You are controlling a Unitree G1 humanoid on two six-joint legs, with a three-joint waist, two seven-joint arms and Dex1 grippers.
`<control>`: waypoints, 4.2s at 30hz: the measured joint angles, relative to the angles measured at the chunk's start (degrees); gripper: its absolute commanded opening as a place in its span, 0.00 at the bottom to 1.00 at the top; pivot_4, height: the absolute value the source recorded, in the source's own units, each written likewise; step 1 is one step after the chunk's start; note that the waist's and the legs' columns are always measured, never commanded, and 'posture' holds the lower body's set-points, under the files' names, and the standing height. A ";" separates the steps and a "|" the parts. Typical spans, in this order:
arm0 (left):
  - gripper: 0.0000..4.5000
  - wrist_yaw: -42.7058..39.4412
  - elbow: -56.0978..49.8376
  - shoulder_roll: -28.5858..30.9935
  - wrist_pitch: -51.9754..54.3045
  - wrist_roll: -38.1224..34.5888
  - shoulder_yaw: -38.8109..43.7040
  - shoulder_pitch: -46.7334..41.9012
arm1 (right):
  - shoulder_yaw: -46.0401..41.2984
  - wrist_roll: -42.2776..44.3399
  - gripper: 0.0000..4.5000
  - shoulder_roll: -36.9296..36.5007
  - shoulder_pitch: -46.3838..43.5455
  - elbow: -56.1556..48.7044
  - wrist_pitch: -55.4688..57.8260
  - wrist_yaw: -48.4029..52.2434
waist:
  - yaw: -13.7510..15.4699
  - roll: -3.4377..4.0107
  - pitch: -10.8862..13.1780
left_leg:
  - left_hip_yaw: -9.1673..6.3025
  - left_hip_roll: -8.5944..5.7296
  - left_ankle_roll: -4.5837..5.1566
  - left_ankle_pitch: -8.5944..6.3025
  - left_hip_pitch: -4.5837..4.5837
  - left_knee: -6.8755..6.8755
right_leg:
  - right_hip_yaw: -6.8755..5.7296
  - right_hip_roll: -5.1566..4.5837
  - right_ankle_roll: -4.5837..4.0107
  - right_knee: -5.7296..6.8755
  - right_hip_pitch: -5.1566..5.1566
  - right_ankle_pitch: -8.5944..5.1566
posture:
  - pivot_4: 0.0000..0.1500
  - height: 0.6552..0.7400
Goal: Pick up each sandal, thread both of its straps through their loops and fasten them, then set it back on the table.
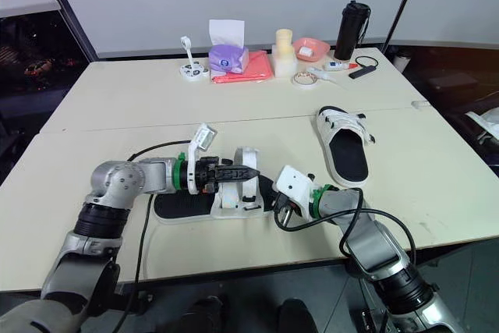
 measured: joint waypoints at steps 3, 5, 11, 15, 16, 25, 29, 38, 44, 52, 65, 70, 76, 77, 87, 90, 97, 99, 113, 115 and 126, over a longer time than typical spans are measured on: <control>0.01 -1.45 0.52 -0.04 -0.96 1.34 -0.90 0.00 | -0.01 0.00 0.00 0.03 0.22 -0.10 -0.02 -0.35 | 0.02 0.00 0.00 | -0.01 0.02 0.00 0.00 0.00 0.00 | 0.00 0.00 0.01 0.00 0.01 0.00 | 1.00 1.00; 0.01 -1.88 0.51 -0.20 -1.20 2.00 -0.94 0.02 | -0.01 0.00 0.00 0.04 0.42 -0.25 -0.02 -0.65 | 0.04 0.00 0.00 | -0.02 0.04 -0.01 0.00 0.00 0.00 | 0.00 -0.01 0.00 0.00 0.01 -0.01 | 1.00 1.00; 0.01 -1.00 -0.35 -2.00 -2.16 3.48 -0.89 1.23 | -0.03 -0.01 0.00 0.02 1.23 -0.66 -0.02 -1.26 | 0.10 0.00 0.00 | -0.02 0.07 -0.01 -0.01 0.00 0.00 | 0.00 -0.02 0.00 -0.02 0.02 -0.01 | 1.00 1.00; 0.01 0.11 -2.48 -2.66 -2.26 3.66 -0.82 2.90 | -0.07 0.00 0.00 -0.07 1.41 -0.79 -0.02 -1.37 | 0.17 0.00 0.00 | -0.01 0.18 -0.01 -0.01 0.00 0.00 | -0.01 -0.02 0.00 -0.03 0.03 -0.01 | 1.00 1.00; 0.01 0.42 -3.00 -2.79 -2.37 3.84 -0.85 3.25 | -0.07 -0.01 0.00 -0.09 1.42 -0.79 -0.02 -1.37 | 0.19 0.00 0.00 | -0.01 0.18 -0.01 -0.01 0.00 0.00 | -0.01 -0.02 -0.01 -0.03 0.03 -0.02 | 1.00 1.00; 0.01 -0.37 -6.89 -1.48 -7.94 8.78 -4.16 5.11 | -0.06 0.02 0.00 -0.18 1.18 -0.78 -0.02 -1.35 | 0.25 0.00 0.00 | 0.01 0.19 -0.02 -0.01 0.00 -0.01 | 0.00 -0.02 -0.06 -0.04 0.03 -0.04 | 1.00 1.00; 0.01 -1.87 -8.33 -0.54 -11.46 11.13 -5.81 5.91 | -0.05 0.03 0.00 -0.18 1.31 -0.78 -0.03 -1.35 | 0.25 0.00 0.00 | 0.01 0.20 -0.03 -0.02 0.00 -0.01 | 0.00 -0.02 -0.08 -0.05 0.03 -0.05 | 1.00 1.00; 0.01 -7.59 -8.75 2.68 -19.76 15.45 -8.77 8.02 | 0.01 0.03 0.00 -0.17 1.21 -0.75 -0.28 -1.35 | 0.21 0.00 0.00 | 0.01 0.22 -0.04 -0.03 0.00 -0.06 | 0.00 -0.03 -0.11 -0.07 0.01 -0.07 | 1.00 1.00; 0.01 -10.15 -6.61 2.68 -25.90 18.80 -9.69 8.10 | 0.00 0.03 0.00 -0.18 1.10 -0.66 -0.52 -1.34 | 0.21 0.00 0.00 | 0.01 0.23 -0.05 -0.03 0.00 -0.09 | 0.00 -0.03 -0.12 -0.09 0.01 -0.08 | 1.00 1.00; 0.01 -14.89 -7.32 4.39 -28.82 20.61 -11.62 9.52 | 0.03 0.05 0.00 -0.19 1.29 -0.67 -0.73 -1.07 | 0.14 0.00 -0.01 | 0.01 0.25 -0.04 -0.03 0.04 -0.28 | 0.00 -0.03 -0.14 -0.19 0.00 -0.08 | 1.00 1.00; 0.01 -16.13 -8.66 5.32 -37.37 26.71 -14.74 11.05 | 0.04 0.03 0.00 -0.19 1.37 -0.67 -0.74 -0.84 | 0.22 0.01 -0.02 | 0.03 0.33 -0.04 -0.03 0.30 -0.57 | -0.02 -0.01 -0.19 -0.62 0.07 -0.06 | 1.00 1.00; 0.01 -15.44 -7.57 4.49 -39.68 27.86 -14.60 11.06 | 0.04 -0.03 0.00 -0.19 1.31 -0.59 -0.73 -0.93 | 0.29 0.02 -0.02 | 0.04 0.34 -0.04 -0.03 0.30 -0.56 | -0.03 0.00 -0.25 -0.64 0.09 -0.03 | 1.00 1.00; 0.30 -17.25 -7.48 5.08 -39.20 27.77 -14.62 11.06 | 0.16 -0.01 0.00 -0.18 1.19 -0.58 -0.77 -0.92 | 0.23 0.02 -0.03 | 0.06 0.38 -0.04 -0.02 0.31 -0.57 | -0.03 0.03 -0.25 -0.64 0.09 -0.02 | 1.00 1.00; 0.41 -17.93 -7.53 5.42 -38.97 27.65 -14.63 11.06 | 0.18 -0.01 0.00 -0.17 1.16 -0.58 -0.77 -0.91 | 0.22 0.02 -0.03 | 0.08 0.40 -0.04 -0.02 0.31 -0.57 | -0.03 0.03 -0.25 -0.64 0.08 -0.02 | 1.00 1.00; 0.99 -21.04 -9.33 9.39 -33.15 23.45 -11.56 11.44 | 0.49 0.00 0.00 -0.18 0.54 0.03 -1.44 -0.68 | 0.08 0.01 -0.01 | 0.11 0.48 -0.04 -0.03 0.31 -0.60 | -0.05 0.05 -0.31 -0.64 0.05 0.01 | 1.00 1.00; 0.99 -20.17 -10.32 10.35 -27.82 18.56 -6.42 11.38 | 0.50 0.00 0.00 -0.18 0.45 0.28 -1.76 -0.58 | 0.08 0.00 0.00 | 0.11 0.50 -0.04 -0.03 0.31 -0.60 | -0.07 0.05 -0.31 -0.64 0.03 0.01 | 1.00 1.00; 0.99 -15.24 -12.07 11.21 -18.08 9.68 3.37 10.30 | 0.56 0.00 0.00 -0.18 0.00 0.92 -2.28 -0.05 | 0.00 -0.01 0.01 | 0.14 0.52 -0.04 -0.02 0.31 -0.60 | -0.08 0.07 -0.32 -0.64 0.01 0.04 | 1.00 1.00; 0.99 -15.27 -14.35 13.58 -15.71 7.40 5.09 11.05 | 0.68 0.01 0.00 -0.18 -0.19 1.24 -2.70 0.21 | -0.07 -0.01 0.00 | 0.20 0.56 -0.04 -0.03 0.31 -0.64 | -0.08 0.07 -0.35 -0.64 0.02 0.06 | 1.00 1.00; 0.99 -24.64 -21.91 23.95 -25.00 12.42 -0.17 28.20 | 0.77 0.03 0.00 -0.79 -0.82 1.95 -3.30 1.42 | 0.18 0.03 0.01 | 0.44 0.80 -0.31 -0.20 0.30 -0.69 | -0.02 -0.12 -0.74 -0.97 -0.08 0.18 | 1.00 1.00; 0.99 -23.36 -22.05 21.86 -27.31 14.06 -2.52 29.04 | 0.78 0.04 0.00 -0.87 -0.49 1.60 -3.14 1.53 | 0.16 0.01 0.02 | 0.45 0.80 -0.32 -0.21 0.22 -0.70 | -0.01 -0.10 -0.74 -0.97 -0.09 0.18 | 1.00 1.00; 0.99 -16.52 -22.17 12.37 -39.26 22.59 -8.71 31.57 | 0.16 0.22 0.00 -3.11 0.12 -0.18 -1.29 2.14 | 1.91 -0.02 0.02 | 0.59 0.81 -0.34 -0.23 0.21 -0.66 | -0.01 -0.08 -0.72 -1.01 -0.11 0.18 | 1.00 1.00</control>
